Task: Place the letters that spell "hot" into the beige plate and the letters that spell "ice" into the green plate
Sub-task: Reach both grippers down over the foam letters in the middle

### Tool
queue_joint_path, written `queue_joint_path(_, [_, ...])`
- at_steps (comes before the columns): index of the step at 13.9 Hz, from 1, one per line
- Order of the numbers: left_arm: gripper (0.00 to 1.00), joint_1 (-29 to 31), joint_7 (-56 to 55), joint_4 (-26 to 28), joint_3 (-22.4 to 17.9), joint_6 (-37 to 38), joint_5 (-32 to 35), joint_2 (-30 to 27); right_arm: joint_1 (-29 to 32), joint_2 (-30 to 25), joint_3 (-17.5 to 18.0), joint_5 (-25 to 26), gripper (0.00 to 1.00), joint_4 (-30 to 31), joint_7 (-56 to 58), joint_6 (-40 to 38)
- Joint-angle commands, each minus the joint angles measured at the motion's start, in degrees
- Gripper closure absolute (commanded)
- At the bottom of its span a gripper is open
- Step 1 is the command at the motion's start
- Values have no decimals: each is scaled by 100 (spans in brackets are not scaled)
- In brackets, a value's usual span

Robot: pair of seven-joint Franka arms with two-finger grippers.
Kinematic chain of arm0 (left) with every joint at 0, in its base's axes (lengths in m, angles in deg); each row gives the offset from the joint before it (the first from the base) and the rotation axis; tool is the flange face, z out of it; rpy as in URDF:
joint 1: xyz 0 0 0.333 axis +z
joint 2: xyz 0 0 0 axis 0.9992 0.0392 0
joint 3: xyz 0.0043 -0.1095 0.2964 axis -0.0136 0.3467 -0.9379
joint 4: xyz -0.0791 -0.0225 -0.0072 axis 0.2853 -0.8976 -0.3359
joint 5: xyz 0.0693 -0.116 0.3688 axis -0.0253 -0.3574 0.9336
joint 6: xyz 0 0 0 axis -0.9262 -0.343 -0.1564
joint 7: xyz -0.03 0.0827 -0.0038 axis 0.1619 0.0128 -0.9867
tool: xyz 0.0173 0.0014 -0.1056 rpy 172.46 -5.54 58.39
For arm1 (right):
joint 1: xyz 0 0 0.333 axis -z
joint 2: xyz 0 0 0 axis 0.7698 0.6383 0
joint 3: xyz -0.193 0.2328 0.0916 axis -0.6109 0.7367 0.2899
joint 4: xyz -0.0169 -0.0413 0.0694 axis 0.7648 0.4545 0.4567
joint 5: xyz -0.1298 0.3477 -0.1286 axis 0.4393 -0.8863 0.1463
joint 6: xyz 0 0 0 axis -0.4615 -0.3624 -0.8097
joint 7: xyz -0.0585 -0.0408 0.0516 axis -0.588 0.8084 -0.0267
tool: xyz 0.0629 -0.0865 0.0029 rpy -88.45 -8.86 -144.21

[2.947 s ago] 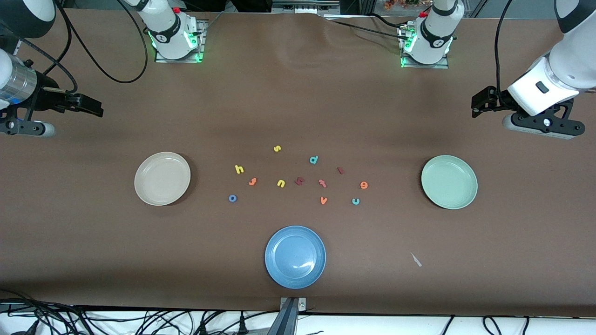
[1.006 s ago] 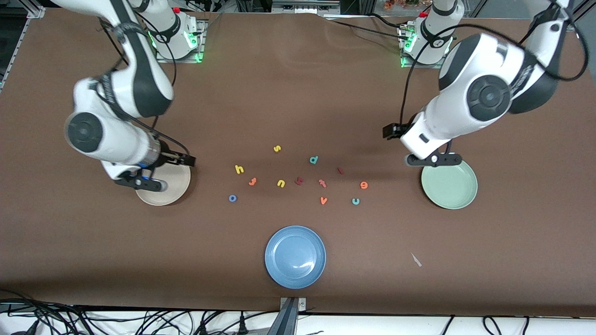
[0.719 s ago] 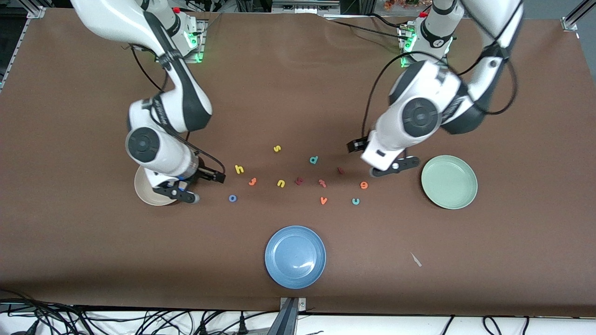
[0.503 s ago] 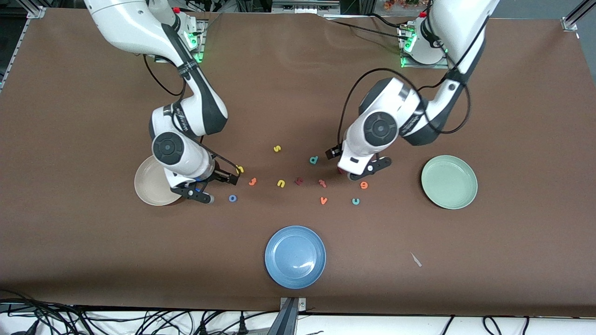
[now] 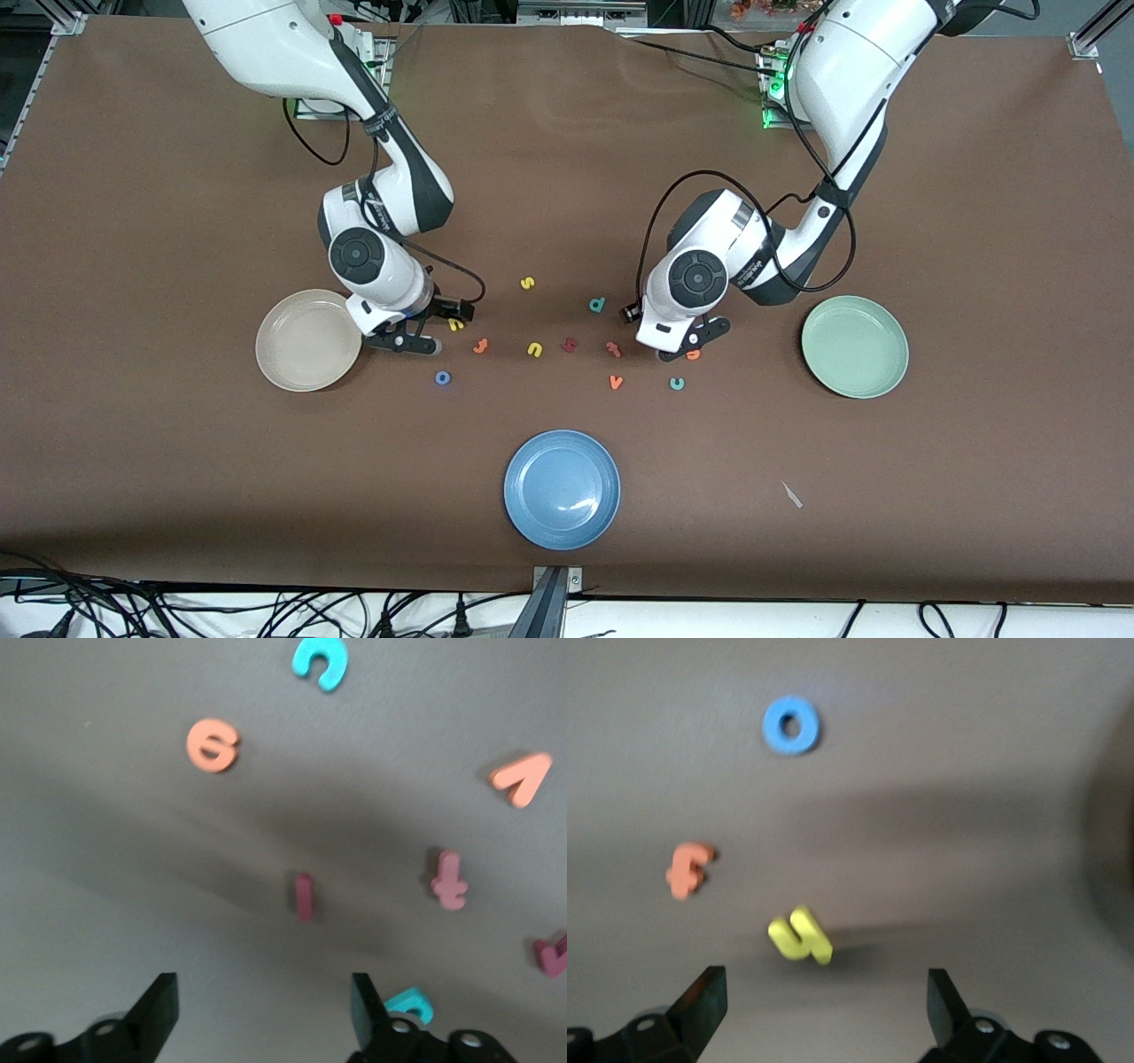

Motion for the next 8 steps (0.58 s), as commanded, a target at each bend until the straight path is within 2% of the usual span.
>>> queue_joint_path(1, [22,-44,-112,-69,-2,-311,162,168,14,-274,146,44,0,317,761,81])
queue_joint_path(5, [32,-18,-112,-69,-11,-435,460,291,23,-134,137,131,0,308,1974,116])
queue_joint_path(7, [43,-35,-112,-69,-11,-558,469,370,14,-20,137,210,0,265,2099,212])
queue_joint_path(8, [43,-35,-112,-69,-11,-594,469,396,5,94,137,315,0,264,2100,412])
